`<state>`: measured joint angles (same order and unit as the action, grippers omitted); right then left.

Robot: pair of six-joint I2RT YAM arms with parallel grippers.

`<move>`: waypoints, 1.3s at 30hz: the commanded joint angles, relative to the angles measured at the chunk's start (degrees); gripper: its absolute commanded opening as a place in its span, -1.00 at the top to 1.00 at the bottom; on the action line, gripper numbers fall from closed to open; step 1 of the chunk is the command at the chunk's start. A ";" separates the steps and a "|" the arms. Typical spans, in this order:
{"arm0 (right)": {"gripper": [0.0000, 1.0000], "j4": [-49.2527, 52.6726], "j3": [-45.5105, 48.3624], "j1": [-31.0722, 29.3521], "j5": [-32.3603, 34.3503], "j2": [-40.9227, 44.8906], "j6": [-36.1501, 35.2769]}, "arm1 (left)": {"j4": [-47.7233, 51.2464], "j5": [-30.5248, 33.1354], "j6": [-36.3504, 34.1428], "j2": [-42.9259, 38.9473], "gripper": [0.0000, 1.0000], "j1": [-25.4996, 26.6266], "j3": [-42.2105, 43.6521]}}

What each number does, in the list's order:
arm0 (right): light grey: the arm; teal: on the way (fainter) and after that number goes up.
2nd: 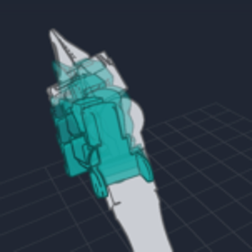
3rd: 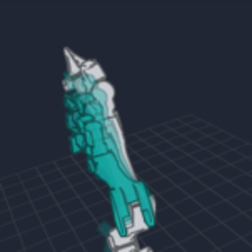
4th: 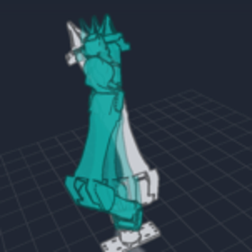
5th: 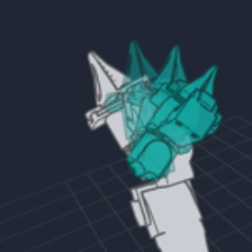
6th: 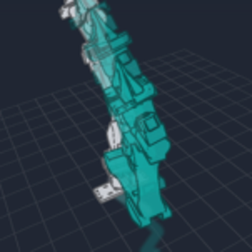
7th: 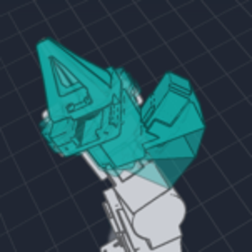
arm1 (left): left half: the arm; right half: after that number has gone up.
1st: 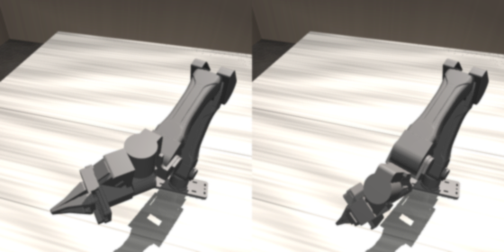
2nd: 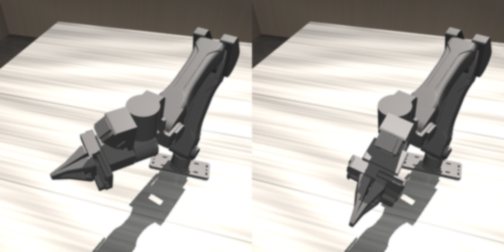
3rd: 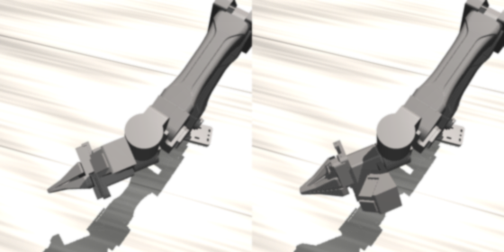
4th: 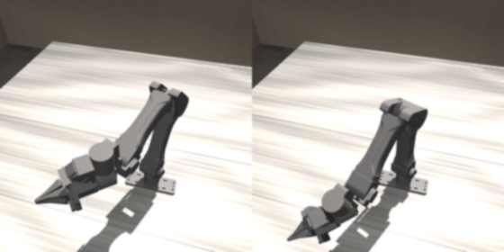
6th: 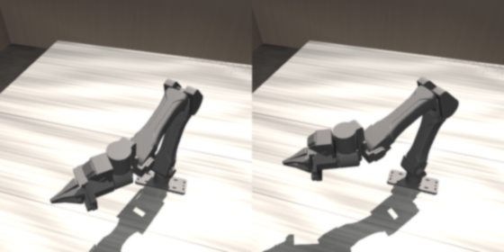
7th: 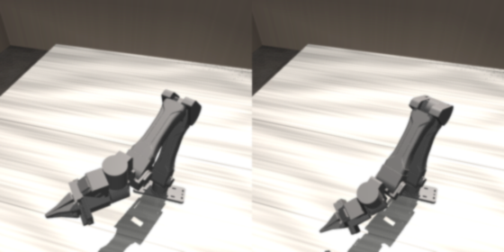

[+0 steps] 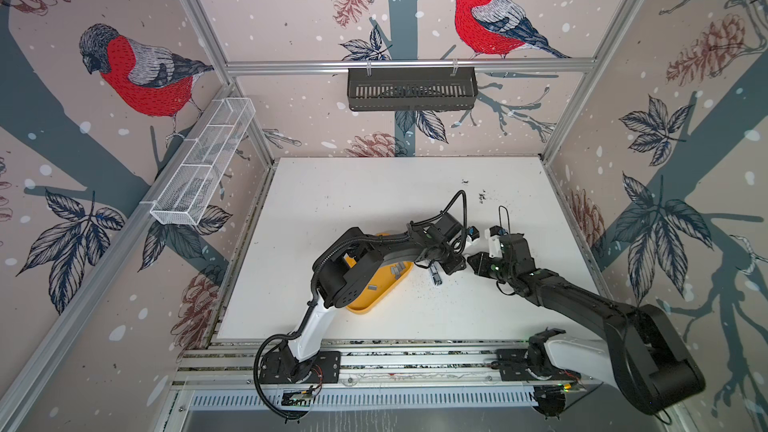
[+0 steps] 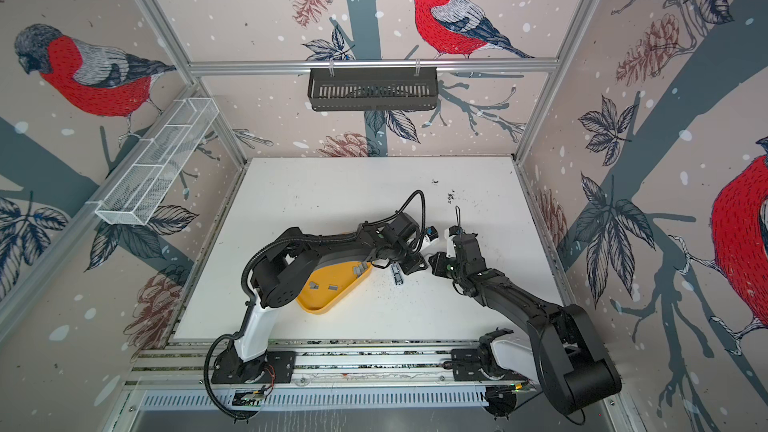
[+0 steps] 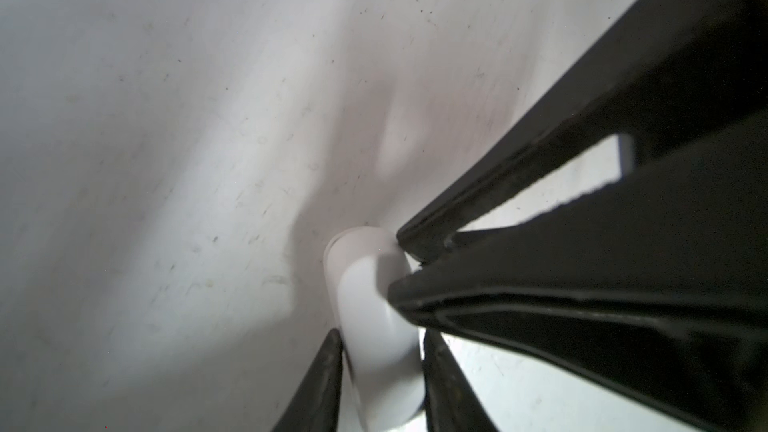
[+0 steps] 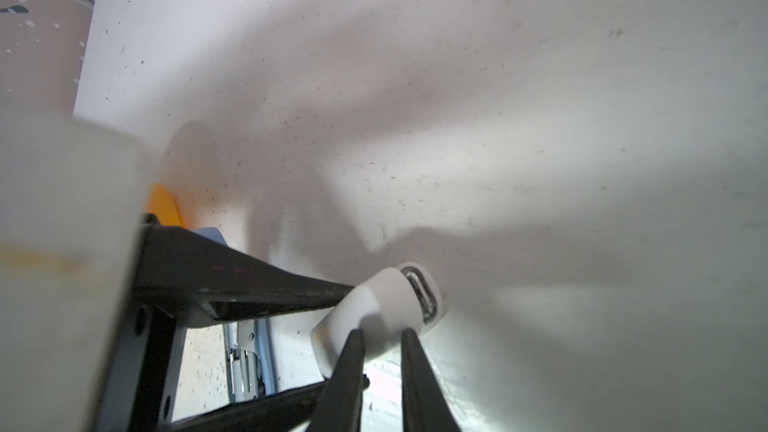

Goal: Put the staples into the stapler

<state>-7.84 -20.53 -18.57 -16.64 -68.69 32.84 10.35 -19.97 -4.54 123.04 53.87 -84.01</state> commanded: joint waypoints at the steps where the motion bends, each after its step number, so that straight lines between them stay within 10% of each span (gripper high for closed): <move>1: 0.64 1.60 0.41 -0.06 1.27 -0.41 0.24 | 0.99 -0.54 -1.35 0.27 0.36 0.22 -0.26; 39: 0.50 3.54 -3.38 3.35 -3.98 1.01 -3.89 | 1.60 0.19 -1.00 0.00 0.43 0.14 -0.38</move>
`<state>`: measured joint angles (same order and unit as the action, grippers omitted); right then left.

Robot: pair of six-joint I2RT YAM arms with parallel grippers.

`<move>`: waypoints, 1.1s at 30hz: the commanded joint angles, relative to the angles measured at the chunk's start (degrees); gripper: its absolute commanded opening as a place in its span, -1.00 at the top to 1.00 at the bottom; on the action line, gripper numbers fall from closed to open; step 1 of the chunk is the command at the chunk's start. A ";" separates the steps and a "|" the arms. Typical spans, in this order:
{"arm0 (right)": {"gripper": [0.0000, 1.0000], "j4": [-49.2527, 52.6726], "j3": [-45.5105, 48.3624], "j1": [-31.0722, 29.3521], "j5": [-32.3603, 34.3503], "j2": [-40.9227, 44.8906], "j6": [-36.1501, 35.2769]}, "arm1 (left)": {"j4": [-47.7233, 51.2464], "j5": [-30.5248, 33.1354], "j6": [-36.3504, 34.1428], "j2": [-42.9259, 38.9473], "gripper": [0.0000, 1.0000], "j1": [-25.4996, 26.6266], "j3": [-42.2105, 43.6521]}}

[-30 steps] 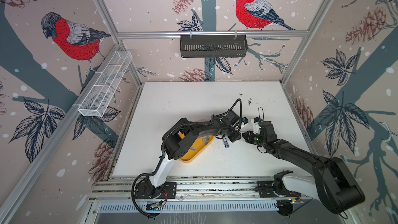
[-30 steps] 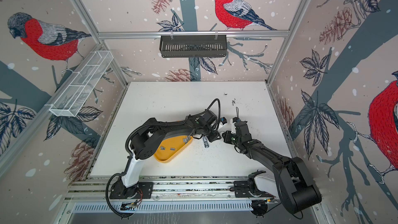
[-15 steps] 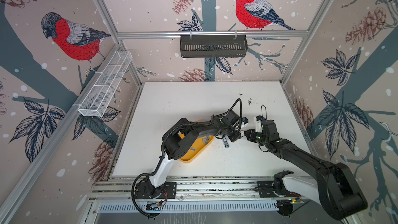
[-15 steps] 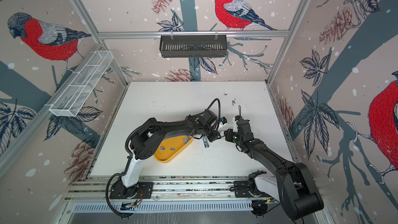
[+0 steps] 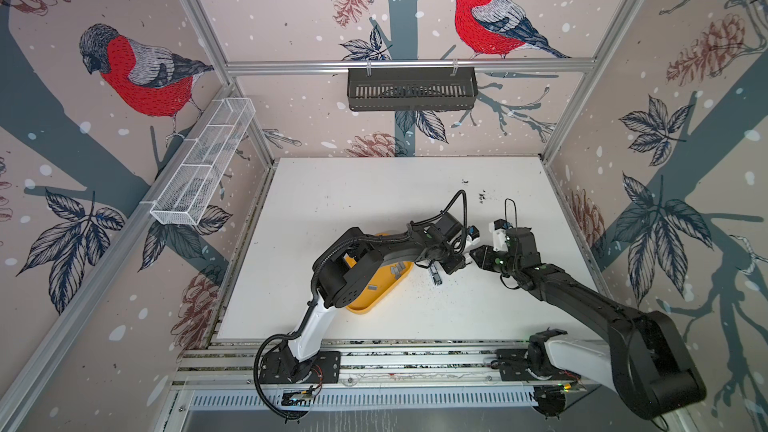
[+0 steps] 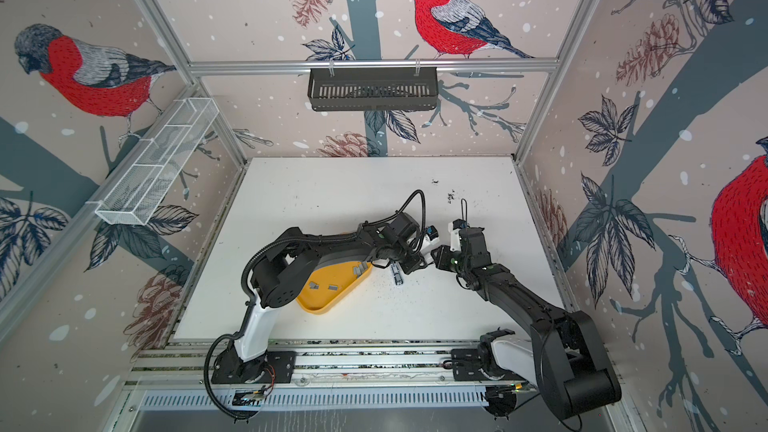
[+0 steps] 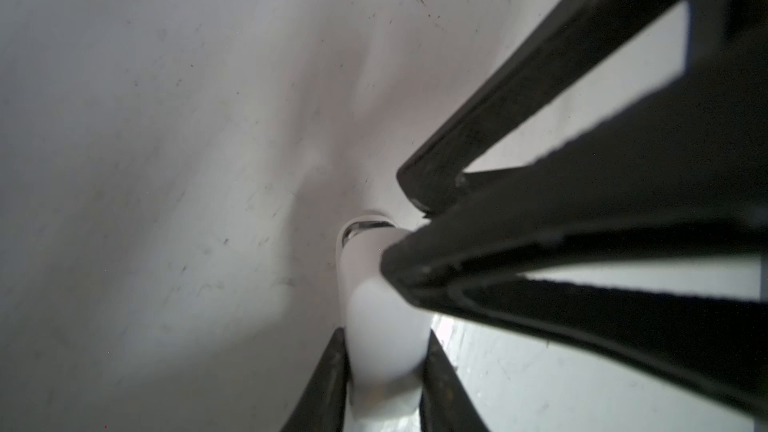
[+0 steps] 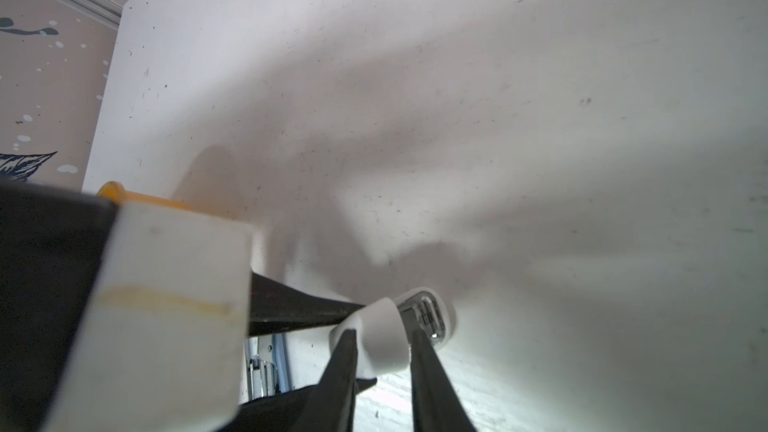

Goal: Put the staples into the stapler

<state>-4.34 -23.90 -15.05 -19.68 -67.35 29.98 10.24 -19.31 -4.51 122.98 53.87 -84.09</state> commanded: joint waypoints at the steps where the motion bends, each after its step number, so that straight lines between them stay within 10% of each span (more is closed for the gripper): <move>1: 0.50 -0.06 0.08 -0.30 -0.78 -0.64 -1.01 | 1.66 -0.46 -1.02 0.07 0.43 0.18 -0.28; 33: 0.63 -0.48 4.57 -4.64 8.58 -0.92 4.35 | 1.30 -0.56 1.73 1.58 0.63 0.09 -0.53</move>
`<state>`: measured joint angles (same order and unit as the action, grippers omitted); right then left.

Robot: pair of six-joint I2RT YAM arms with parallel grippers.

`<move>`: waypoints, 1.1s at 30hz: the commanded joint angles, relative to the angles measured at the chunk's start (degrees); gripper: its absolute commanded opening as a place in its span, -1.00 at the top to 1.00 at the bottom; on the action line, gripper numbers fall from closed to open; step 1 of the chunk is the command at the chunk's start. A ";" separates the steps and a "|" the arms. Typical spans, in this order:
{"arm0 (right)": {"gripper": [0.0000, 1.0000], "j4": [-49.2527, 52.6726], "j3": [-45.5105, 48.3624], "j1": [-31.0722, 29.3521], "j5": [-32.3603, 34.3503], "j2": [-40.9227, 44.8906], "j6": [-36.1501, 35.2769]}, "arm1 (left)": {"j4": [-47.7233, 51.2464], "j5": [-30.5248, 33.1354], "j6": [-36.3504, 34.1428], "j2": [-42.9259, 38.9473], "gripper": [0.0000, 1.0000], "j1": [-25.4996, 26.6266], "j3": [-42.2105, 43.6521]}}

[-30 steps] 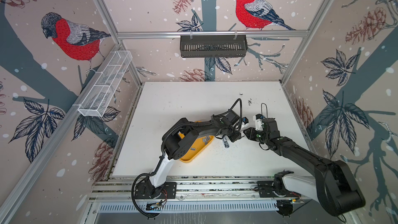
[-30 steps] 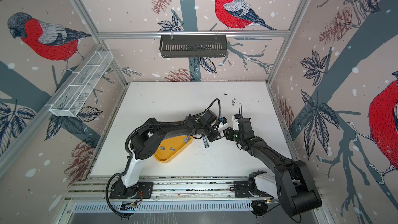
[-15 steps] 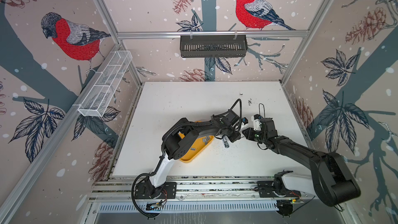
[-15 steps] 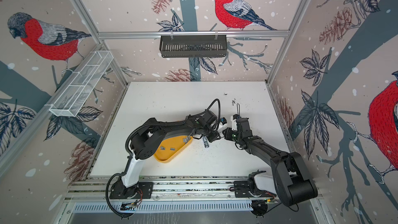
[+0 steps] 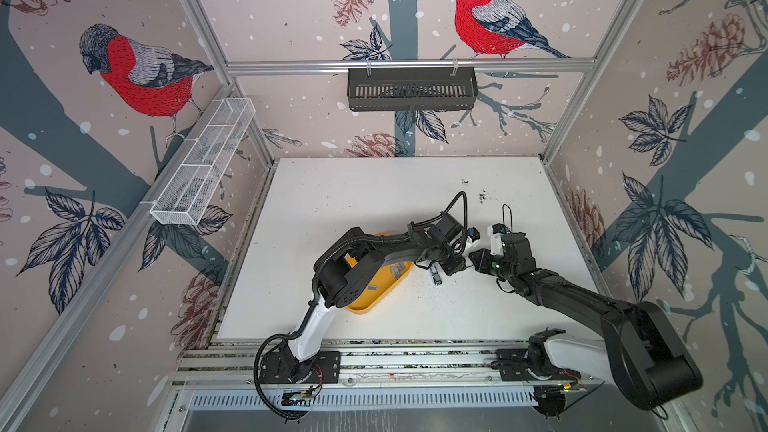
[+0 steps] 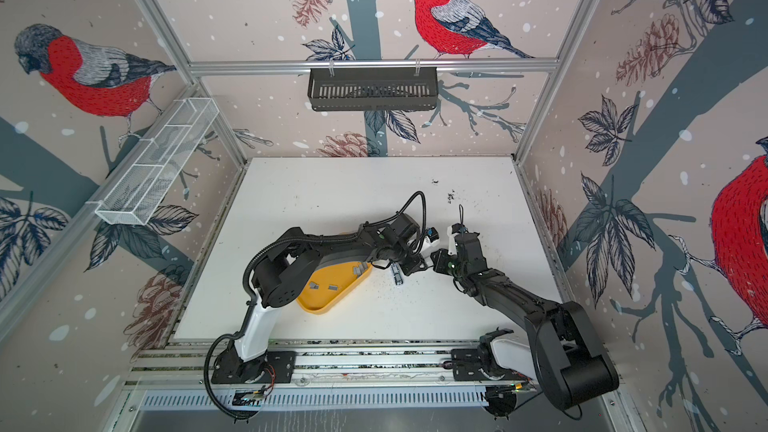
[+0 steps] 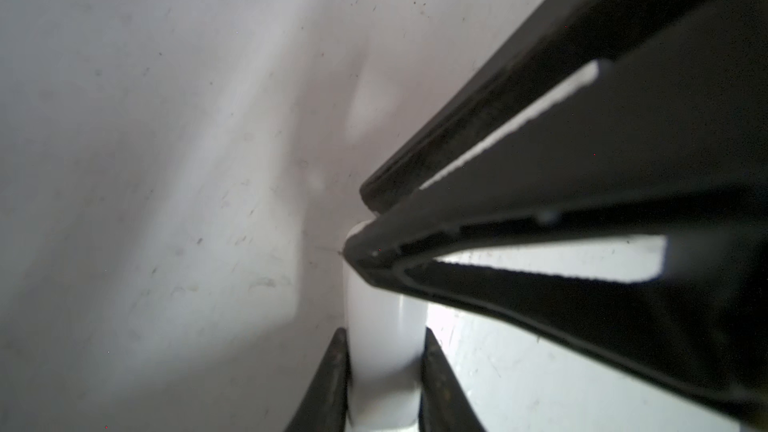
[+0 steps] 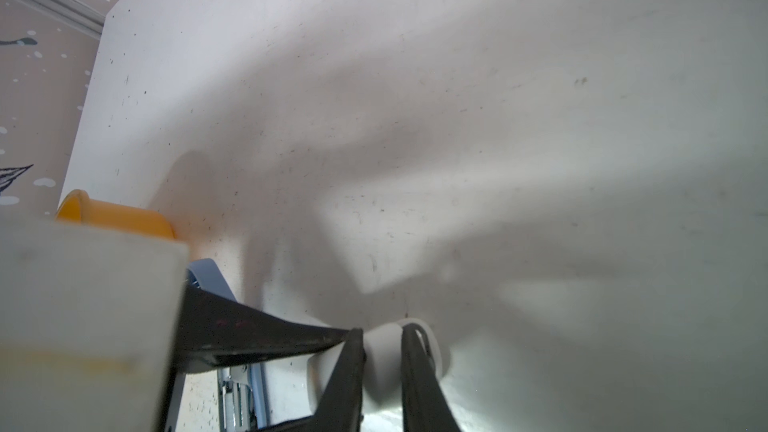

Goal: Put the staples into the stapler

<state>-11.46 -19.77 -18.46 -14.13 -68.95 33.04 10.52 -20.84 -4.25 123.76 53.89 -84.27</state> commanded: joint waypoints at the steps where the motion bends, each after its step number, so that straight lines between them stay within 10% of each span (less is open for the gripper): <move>1: 0.63 6.87 0.50 -1.97 4.10 0.96 1.54 | 1.17 1.32 1.82 1.10 0.66 0.08 -0.67; 20: 0.63 3.84 6.50 -9.00 15.36 5.44 10.93 | -0.16 5.74 4.19 0.30 0.91 0.30 1.51; 33: 0.53 3.65 2.73 0.88 1.82 11.79 4.60 | 1.87 6.39 1.70 -0.02 0.91 0.31 1.85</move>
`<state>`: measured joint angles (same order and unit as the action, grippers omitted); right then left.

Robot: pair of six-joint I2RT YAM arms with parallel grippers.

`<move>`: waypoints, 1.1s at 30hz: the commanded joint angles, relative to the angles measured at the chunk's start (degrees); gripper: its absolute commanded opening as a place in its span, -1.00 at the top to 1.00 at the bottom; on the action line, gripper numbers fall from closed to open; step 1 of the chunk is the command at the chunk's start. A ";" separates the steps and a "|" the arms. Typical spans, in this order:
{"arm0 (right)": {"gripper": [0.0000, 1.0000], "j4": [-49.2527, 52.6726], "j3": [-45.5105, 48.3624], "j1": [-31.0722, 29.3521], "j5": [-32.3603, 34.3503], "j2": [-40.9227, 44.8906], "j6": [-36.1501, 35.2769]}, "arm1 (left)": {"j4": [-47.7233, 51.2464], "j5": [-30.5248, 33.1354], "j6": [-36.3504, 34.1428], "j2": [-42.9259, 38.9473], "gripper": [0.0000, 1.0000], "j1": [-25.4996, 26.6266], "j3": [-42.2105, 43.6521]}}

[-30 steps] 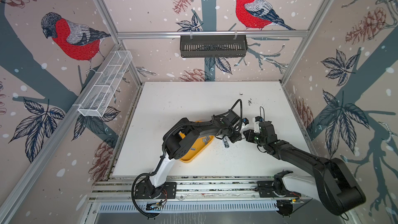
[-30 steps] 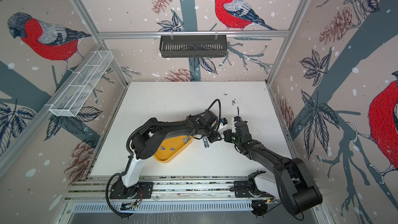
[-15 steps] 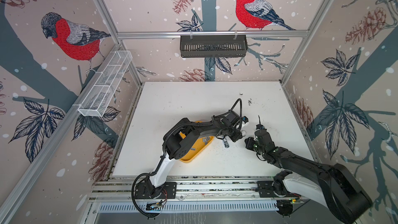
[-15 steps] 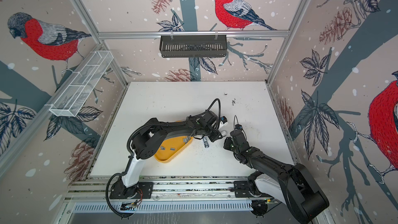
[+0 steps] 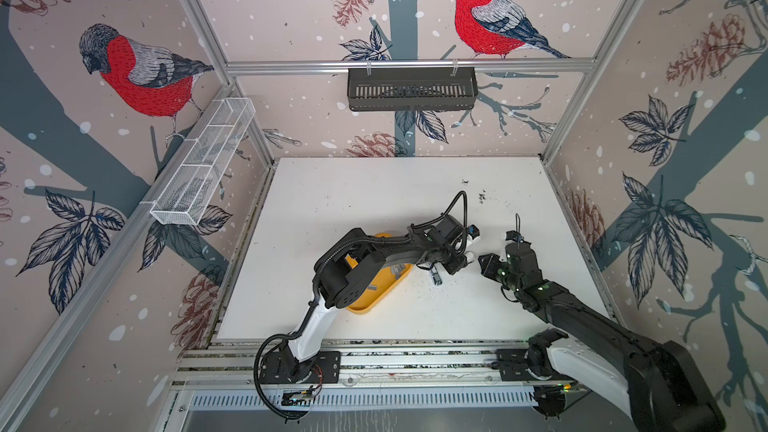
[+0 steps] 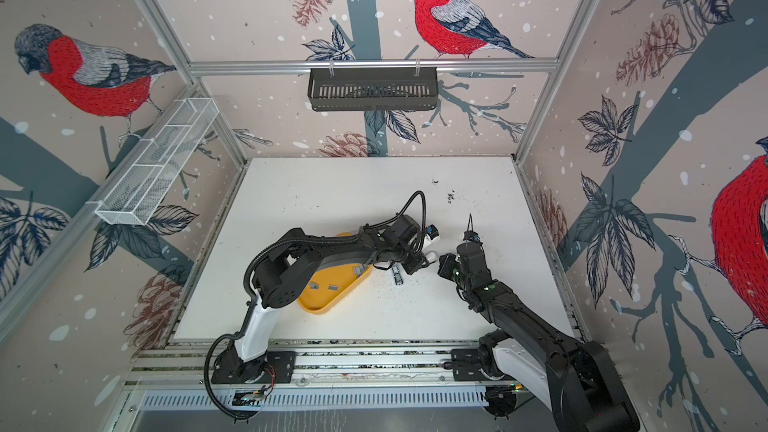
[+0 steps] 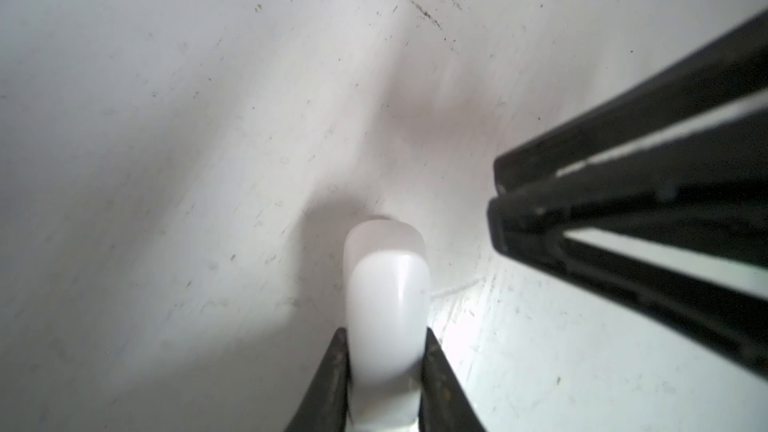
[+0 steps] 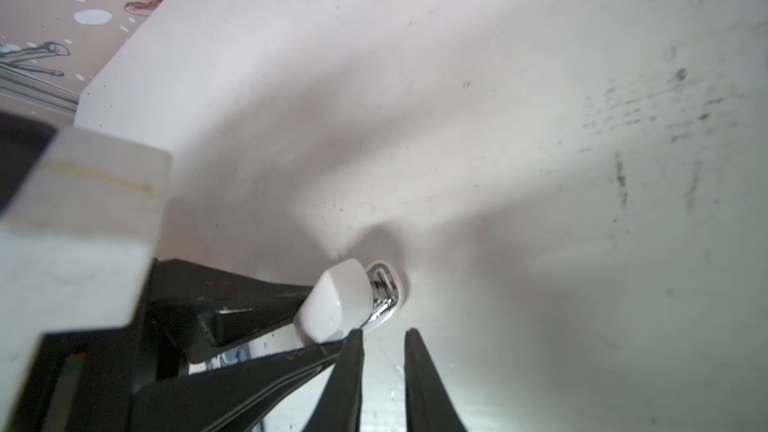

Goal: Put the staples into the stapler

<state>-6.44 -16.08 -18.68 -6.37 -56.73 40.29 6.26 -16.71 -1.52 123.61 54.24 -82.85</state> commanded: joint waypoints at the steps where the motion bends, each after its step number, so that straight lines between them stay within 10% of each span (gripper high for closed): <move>1: 0.51 -1.53 -1.59 1.56 -7.40 -1.30 -3.37 | 6.13 2.17 -1.07 0.14 0.91 -0.04 0.42; 33: 0.57 -6.15 -3.96 3.10 -9.58 -16.46 -5.80 | 7.48 1.75 -3.23 0.66 0.98 0.08 0.11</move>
<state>-14.33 -19.94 -15.68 -16.88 -71.70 35.59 6.94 -15.99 -3.42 123.63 54.22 -83.00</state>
